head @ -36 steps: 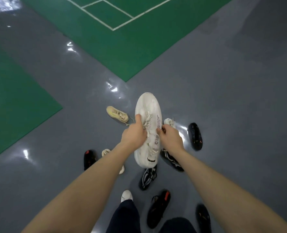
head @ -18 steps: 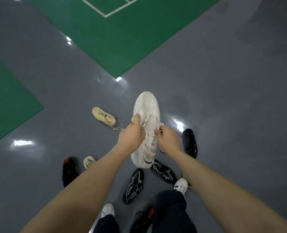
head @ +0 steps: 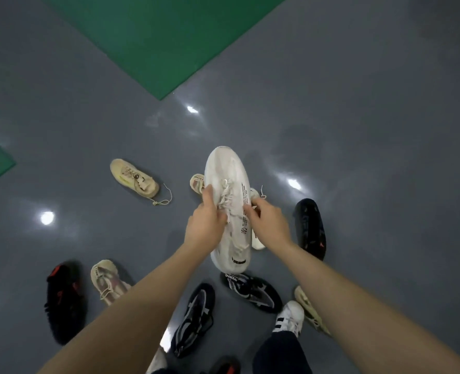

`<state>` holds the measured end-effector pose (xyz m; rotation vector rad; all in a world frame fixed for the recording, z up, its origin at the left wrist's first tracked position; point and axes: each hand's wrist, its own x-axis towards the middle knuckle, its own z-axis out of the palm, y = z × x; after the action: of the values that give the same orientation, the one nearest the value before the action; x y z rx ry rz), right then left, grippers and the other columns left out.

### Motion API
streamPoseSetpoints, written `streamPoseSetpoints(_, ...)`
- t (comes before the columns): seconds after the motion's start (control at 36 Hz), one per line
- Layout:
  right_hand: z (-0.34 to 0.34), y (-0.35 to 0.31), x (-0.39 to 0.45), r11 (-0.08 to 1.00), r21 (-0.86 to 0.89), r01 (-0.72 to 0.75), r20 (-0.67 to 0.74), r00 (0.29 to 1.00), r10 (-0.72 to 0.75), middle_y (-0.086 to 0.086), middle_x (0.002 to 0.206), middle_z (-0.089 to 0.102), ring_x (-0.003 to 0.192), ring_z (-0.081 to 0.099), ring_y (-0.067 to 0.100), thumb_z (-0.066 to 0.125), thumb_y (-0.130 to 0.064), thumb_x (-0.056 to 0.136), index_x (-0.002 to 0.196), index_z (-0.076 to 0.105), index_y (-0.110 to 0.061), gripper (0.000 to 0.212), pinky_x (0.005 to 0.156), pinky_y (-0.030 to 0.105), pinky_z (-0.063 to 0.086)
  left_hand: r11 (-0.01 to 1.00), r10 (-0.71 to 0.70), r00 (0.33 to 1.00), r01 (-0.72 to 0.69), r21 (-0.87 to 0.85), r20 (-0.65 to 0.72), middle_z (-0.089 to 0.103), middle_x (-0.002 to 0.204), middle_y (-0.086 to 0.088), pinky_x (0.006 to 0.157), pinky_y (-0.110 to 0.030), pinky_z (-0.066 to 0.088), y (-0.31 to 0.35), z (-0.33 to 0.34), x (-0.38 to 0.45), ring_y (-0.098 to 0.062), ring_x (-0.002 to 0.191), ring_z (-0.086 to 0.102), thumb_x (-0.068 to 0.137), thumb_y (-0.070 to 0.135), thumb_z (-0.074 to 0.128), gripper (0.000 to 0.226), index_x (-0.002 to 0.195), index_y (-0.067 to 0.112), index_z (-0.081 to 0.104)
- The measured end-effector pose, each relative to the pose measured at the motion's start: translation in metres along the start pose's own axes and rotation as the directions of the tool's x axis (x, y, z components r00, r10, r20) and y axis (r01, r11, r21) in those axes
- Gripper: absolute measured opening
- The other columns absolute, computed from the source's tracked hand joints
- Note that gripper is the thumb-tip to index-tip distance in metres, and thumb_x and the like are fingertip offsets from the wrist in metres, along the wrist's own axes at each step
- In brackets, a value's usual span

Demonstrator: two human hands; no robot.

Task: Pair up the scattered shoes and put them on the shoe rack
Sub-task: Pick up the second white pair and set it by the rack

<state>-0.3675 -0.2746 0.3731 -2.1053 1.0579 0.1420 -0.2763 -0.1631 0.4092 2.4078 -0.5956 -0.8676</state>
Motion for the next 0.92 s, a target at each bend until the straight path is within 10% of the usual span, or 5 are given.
streamPoseSetpoints(0.28,0.121,0.162,0.076,0.972,0.047,-0.228,-0.018,0.973,0.229,0.010,0.113,0.062,0.101,0.059,0.028,0.050,-0.027,0.094,0.117,0.059,-0.010,0.030,0.087,0.037,0.047,0.991,-0.111,0.993,0.113,-0.075,0.028,0.056,0.099,-0.008,0.075,-0.040,0.050,-0.112,0.142,0.073,-0.025,0.080,0.056,0.097,0.019,0.040,0.059,0.148,0.020,0.010)
streamPoseSetpoints(0.61,0.235,0.276,0.166,0.881,0.068,-0.468,0.064,0.883,0.464,0.019,0.149,0.028,0.134,0.032,0.039,0.058,-0.041,0.088,0.148,0.009,-0.007,0.084,0.109,0.051,0.029,0.991,-0.118,0.993,0.116,0.062,0.023,0.059,0.090,-0.003,0.069,-0.042,0.052,-0.203,0.253,0.160,-0.029,0.075,0.062,0.096,0.024,0.041,0.059,0.148,0.021,0.012)
streamPoseSetpoints(0.92,0.257,0.271,0.169,0.851,-0.049,-0.524,0.046,0.850,0.526,0.019,0.130,0.044,0.121,0.044,0.038,0.056,-0.036,0.092,0.123,0.044,-0.005,0.046,0.102,0.045,0.033,0.986,-0.114,0.993,0.109,0.127,0.030,0.055,0.088,-0.001,0.073,-0.043,0.050,-0.204,0.262,0.169,-0.027,0.078,0.059,0.096,0.021,0.039,0.057,0.147,0.018,0.014)
